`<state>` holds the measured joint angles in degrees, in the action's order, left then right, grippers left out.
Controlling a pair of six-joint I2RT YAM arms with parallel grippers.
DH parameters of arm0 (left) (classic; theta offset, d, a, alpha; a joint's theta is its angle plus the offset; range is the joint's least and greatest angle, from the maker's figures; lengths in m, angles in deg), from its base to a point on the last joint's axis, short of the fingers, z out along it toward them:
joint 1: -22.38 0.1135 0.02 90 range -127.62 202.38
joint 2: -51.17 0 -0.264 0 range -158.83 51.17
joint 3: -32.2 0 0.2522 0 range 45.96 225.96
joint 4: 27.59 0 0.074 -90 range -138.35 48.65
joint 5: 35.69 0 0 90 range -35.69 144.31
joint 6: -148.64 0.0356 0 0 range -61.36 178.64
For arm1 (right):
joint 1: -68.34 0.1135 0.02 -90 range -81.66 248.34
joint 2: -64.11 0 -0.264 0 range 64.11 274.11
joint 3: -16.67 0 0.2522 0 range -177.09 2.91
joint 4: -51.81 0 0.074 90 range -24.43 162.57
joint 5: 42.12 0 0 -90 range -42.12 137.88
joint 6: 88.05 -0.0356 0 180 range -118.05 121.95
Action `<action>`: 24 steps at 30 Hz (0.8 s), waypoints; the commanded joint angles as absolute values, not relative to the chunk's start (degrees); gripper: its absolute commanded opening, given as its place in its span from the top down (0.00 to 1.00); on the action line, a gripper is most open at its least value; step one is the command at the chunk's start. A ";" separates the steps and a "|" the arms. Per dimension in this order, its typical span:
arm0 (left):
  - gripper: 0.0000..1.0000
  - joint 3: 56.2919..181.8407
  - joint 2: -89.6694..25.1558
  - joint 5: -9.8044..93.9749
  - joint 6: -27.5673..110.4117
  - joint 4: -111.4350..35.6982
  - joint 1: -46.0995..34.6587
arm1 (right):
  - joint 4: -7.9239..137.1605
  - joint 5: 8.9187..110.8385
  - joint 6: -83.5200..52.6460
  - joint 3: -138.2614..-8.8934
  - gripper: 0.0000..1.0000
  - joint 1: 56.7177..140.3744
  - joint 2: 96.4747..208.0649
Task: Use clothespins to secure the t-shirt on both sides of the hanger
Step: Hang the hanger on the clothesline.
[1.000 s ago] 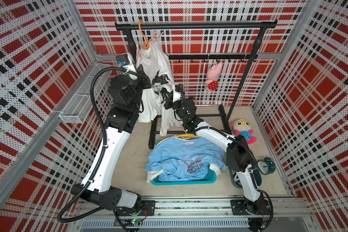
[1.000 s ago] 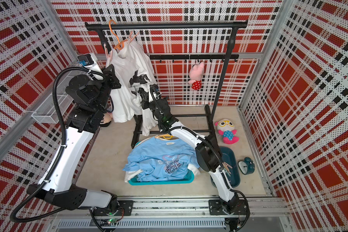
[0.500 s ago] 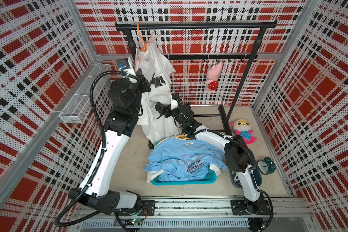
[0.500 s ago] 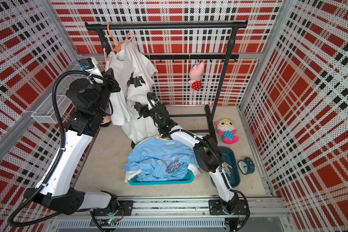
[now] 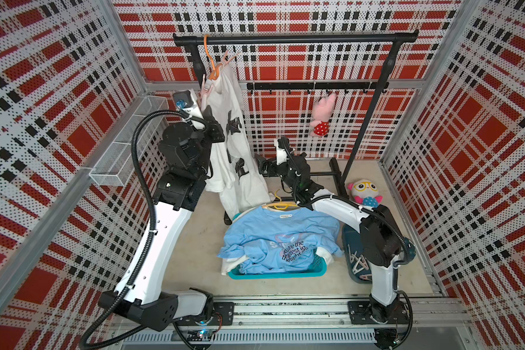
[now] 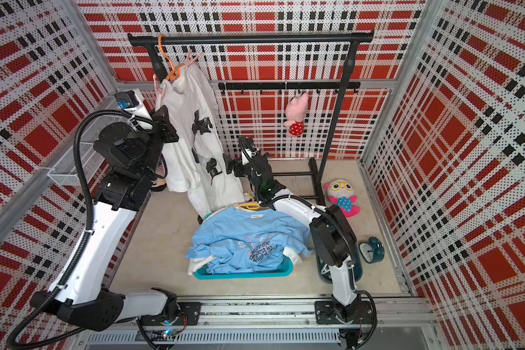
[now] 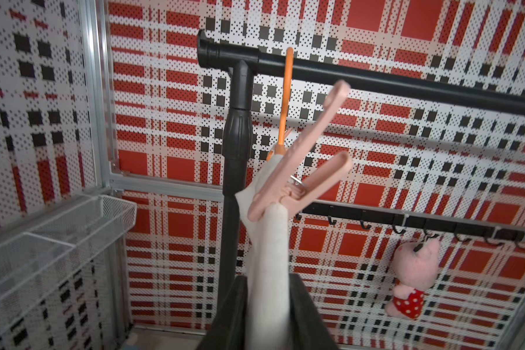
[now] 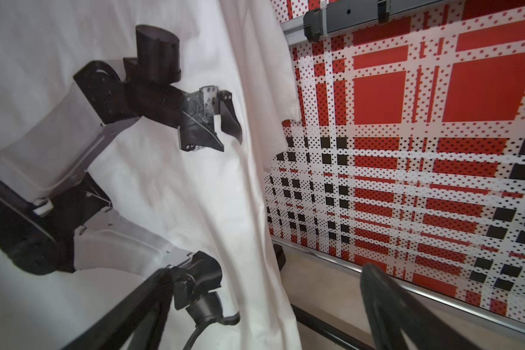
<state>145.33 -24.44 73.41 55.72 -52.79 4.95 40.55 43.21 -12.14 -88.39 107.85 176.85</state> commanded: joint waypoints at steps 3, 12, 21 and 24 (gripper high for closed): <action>0.40 145.29 -21.38 73.08 57.01 -52.33 4.80 | 42.12 44.36 -13.52 -83.43 0.00 108.07 171.55; 0.15 142.12 -14.91 69.08 56.76 -53.04 5.06 | 46.91 41.89 -11.48 -73.37 0.00 108.06 156.17; 0.15 136.06 -6.67 55.43 47.10 -51.22 3.81 | 68.63 25.64 -22.27 -67.87 0.00 106.45 143.26; 0.18 132.58 -5.45 50.81 49.27 -51.02 0.35 | 76.06 19.15 -26.55 -65.74 0.00 105.93 138.73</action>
